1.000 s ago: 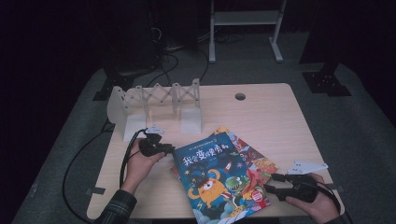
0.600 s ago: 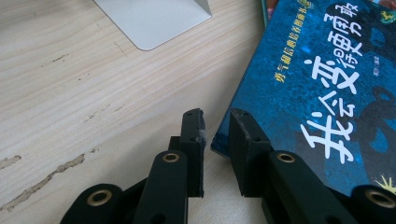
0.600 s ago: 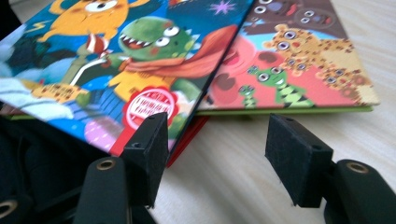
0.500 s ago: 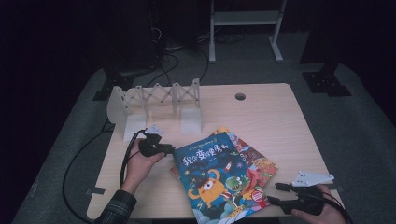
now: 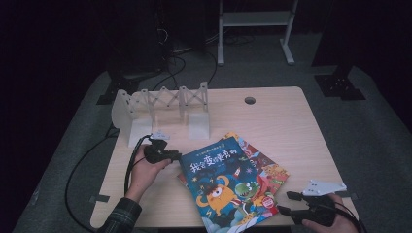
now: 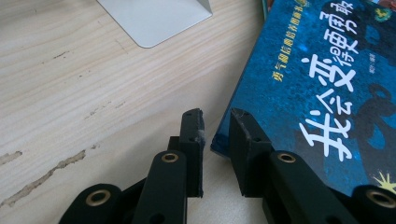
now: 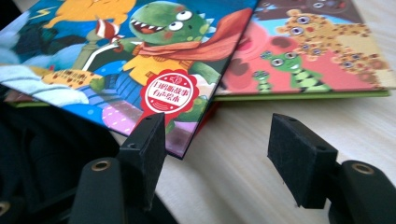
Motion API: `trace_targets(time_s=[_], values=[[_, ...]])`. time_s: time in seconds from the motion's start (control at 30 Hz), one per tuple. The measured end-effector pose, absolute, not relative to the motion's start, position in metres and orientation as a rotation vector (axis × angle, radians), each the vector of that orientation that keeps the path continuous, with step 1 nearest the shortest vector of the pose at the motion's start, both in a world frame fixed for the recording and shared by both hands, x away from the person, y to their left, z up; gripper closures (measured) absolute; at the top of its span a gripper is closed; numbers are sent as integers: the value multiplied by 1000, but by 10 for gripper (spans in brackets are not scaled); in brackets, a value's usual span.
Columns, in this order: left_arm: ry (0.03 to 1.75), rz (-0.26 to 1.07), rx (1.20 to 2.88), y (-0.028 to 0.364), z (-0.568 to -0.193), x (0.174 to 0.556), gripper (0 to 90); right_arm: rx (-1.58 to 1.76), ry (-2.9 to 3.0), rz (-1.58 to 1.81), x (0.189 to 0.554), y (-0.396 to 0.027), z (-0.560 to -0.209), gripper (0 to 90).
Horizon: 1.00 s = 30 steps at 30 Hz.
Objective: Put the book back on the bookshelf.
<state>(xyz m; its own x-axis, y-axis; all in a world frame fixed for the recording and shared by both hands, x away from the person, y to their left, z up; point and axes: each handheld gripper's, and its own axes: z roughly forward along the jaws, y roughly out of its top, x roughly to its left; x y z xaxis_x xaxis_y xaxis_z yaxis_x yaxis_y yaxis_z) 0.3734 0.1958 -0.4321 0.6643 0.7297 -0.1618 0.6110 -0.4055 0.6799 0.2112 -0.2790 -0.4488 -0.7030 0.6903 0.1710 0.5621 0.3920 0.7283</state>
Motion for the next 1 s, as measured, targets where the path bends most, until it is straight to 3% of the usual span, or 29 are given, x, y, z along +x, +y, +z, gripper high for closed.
trace_targets(time_s=[1.0], values=[[1011,76,2150,209,-431,360,741,1156,2335,1045,282,-293,-446,357]])
